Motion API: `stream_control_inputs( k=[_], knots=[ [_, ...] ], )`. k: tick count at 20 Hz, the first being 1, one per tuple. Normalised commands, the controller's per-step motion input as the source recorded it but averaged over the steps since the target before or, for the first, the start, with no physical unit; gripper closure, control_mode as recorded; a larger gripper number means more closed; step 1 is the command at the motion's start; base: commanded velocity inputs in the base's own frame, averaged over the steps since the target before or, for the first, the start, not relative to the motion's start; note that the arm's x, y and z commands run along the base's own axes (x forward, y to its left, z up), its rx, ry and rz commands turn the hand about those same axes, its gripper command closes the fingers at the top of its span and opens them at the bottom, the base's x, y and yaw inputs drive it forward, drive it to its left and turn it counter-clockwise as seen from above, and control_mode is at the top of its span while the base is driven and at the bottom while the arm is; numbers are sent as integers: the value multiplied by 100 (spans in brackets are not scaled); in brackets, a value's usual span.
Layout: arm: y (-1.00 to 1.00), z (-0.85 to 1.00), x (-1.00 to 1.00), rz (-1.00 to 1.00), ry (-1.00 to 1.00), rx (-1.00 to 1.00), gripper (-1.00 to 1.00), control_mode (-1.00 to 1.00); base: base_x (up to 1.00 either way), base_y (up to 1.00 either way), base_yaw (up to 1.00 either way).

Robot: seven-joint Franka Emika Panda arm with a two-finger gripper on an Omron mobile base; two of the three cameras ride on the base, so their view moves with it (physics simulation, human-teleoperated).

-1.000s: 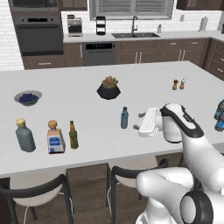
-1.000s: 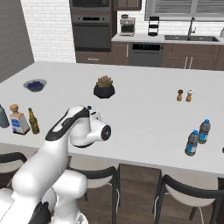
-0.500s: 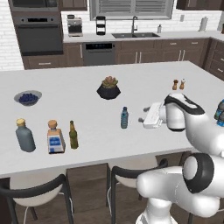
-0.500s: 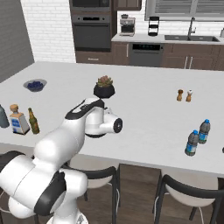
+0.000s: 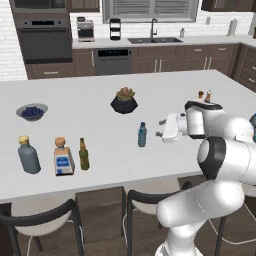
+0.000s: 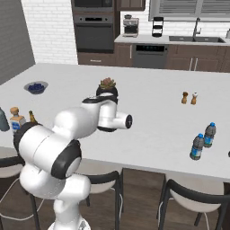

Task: Move the plastic bottles in the middle to the plastics group, and the glass bottles in the middle to the glass group.

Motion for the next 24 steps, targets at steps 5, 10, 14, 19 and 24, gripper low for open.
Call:
stream_control_inputs(
  k=[5,10,14,19,24],
  knots=[
    [0,-19,35,5,1,0,-100,-100,0,0,0],
    [3,-22,23,0,0,0,-100,-100,0,0,0],
    [9,-27,8,0,0,0,-100,-100,0,0,0],
    [8,-8,14,0,0,-1,-100,-100,0,0,0],
    [8,-3,25,0,0,-6,-100,-100,0,0,0]
  ],
)
